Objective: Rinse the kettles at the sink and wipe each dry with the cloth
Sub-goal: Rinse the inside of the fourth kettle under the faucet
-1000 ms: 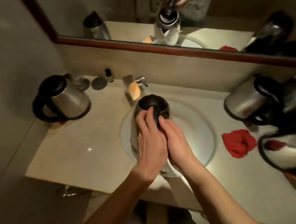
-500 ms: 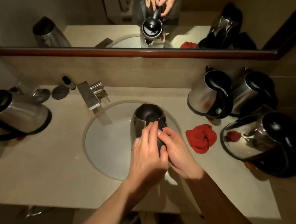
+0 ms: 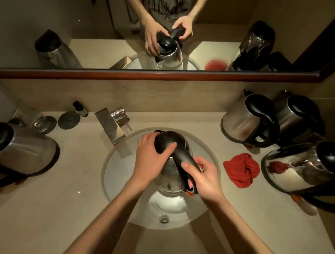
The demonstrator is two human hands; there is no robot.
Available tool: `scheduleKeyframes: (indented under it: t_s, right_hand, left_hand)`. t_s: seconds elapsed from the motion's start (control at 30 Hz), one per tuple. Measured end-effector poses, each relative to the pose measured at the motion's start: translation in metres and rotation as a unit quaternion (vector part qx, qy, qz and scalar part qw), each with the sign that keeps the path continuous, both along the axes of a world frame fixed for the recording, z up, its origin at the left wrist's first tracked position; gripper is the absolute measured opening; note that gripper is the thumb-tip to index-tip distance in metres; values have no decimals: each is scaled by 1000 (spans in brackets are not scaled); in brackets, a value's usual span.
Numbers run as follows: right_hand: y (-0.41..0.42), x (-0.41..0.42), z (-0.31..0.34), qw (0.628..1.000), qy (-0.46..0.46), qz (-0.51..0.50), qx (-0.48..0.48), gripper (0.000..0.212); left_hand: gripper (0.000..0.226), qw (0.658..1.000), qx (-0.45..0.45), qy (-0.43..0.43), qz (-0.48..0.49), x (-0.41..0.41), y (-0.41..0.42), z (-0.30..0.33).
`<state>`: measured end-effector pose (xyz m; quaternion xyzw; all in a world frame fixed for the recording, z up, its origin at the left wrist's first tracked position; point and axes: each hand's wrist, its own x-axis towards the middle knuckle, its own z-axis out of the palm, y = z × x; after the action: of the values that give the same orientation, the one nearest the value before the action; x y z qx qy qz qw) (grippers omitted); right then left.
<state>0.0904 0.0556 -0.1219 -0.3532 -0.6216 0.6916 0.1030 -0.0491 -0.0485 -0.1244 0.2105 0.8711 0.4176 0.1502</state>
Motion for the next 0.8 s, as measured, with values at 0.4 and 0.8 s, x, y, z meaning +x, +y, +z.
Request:
scheduleKeyframes:
  t_s: [0.4, 0.8]
  right_hand:
    - [-39, -36, -19, 987, -80, 13, 135, 30]
    - [-52, -51, -28, 971, -153, -3, 185, 44]
  left_hand:
    - [35, 992, 67, -88, 61, -18, -35, -19]
    - [35, 991, 73, 103, 44, -24, -36, -24]
